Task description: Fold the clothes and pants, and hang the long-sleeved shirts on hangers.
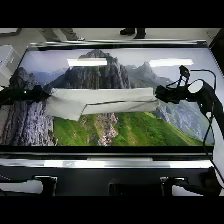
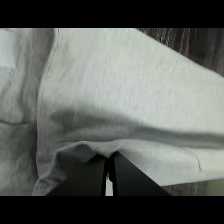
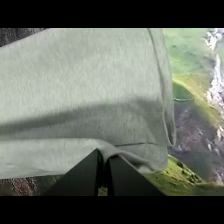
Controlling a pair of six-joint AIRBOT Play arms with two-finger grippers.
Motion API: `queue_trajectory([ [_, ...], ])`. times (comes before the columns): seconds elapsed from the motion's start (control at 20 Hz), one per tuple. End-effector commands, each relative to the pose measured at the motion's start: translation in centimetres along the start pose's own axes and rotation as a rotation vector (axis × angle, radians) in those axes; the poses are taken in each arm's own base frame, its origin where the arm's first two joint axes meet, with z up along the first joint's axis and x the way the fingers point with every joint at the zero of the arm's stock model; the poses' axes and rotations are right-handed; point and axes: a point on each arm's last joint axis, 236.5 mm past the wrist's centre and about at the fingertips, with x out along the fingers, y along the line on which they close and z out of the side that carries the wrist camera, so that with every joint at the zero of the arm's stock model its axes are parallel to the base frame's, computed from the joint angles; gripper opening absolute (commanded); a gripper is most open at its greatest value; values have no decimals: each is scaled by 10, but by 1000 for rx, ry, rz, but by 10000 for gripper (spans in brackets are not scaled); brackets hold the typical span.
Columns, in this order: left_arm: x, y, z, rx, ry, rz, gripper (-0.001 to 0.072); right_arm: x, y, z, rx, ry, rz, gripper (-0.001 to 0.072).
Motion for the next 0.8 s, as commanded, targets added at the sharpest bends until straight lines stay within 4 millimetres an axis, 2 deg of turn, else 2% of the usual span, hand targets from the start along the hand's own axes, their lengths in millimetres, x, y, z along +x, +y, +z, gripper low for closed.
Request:
queue_trajectory([
  [0.0, 11, -1, 37, -35, -57, -1, 18, 12, -11, 18, 25, -64, -32, 28],
  [0.25, 29, -5, 62, -23, -77, -11, 18, 18, -1, 61, 15, -148, -7, 28],
  [0.4, 47, -6, 67, -13, -79, -12, 18, 36, 1, 78, 17, -139, 6, 28],
  [0.55, 74, -3, 64, -10, -46, -14, 19, 62, -9, 76, 30, -105, -6, 29],
  [0.75, 105, 14, 50, -40, 12, -5, 18, 97, -31, 56, 56, -33, -35, 46],
])
